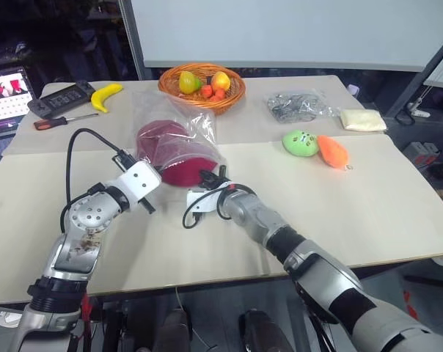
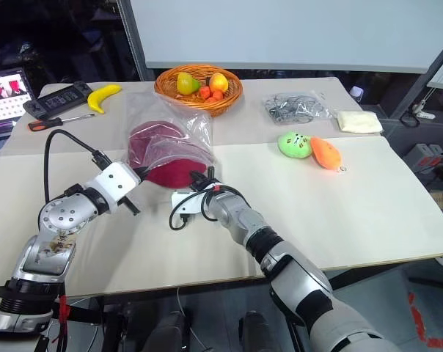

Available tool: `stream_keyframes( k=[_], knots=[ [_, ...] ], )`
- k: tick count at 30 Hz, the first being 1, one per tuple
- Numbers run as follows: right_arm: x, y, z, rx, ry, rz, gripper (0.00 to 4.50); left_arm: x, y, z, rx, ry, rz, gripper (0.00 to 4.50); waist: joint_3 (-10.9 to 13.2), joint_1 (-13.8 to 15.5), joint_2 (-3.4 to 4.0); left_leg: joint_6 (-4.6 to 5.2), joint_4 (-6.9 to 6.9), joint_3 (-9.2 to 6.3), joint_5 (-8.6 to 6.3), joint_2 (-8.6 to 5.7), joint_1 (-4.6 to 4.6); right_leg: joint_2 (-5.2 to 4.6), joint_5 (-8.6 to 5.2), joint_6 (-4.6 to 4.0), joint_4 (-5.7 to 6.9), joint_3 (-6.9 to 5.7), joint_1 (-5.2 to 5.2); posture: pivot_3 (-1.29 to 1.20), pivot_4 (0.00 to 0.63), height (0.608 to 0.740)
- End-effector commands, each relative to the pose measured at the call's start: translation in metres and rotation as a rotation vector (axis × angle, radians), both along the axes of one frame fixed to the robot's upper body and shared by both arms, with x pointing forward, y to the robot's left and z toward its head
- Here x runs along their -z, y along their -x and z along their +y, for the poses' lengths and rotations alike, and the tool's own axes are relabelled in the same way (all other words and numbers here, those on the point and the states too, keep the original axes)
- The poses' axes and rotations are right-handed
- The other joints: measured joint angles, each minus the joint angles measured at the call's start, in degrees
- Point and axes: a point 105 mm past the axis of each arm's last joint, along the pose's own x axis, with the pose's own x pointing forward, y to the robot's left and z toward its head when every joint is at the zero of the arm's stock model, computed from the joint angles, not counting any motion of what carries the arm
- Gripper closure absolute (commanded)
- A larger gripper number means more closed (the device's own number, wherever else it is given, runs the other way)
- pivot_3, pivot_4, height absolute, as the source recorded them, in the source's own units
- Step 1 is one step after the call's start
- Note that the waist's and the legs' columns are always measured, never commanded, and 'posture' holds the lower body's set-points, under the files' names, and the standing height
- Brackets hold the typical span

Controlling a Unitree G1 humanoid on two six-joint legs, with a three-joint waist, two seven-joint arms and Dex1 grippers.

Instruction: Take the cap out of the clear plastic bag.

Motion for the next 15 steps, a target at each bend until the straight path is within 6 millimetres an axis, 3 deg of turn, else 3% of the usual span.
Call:
stream_keyframes(
  k=[1,10,15],
  knots=[
    [0.006,0.004,0.002,-0.013,-0.009,0.037,4.31,-0.012,0.000,-0.003,0.011,0.005,-0.044,4.50,0.00,0.03,0.00,0.00,0.00,0.00,0.00,0.00,0.01,0.00,0.00,0.00,0.00,0.00,0.01,0.00,0.150,0.740],
    [0.007,0.015,0.004,-0.062,-0.036,0.055,4.43,-0.011,-0.002,-0.004,0.004,0.017,-0.054,4.50,0.00,0.15,0.00,0.00,0.01,0.00,0.00,0.00,0.01,0.00,0.00,0.00,-0.01,0.00,0.03,0.00,0.150,0.740],
    [-0.007,0.024,-0.005,-0.099,-0.137,0.115,4.43,-0.009,-0.001,-0.006,0.003,0.023,-0.055,4.50,0.00,0.21,0.00,0.00,0.02,0.00,0.00,0.00,0.01,0.00,0.00,0.00,-0.01,0.00,0.04,0.00,0.150,0.740]
  ],
)
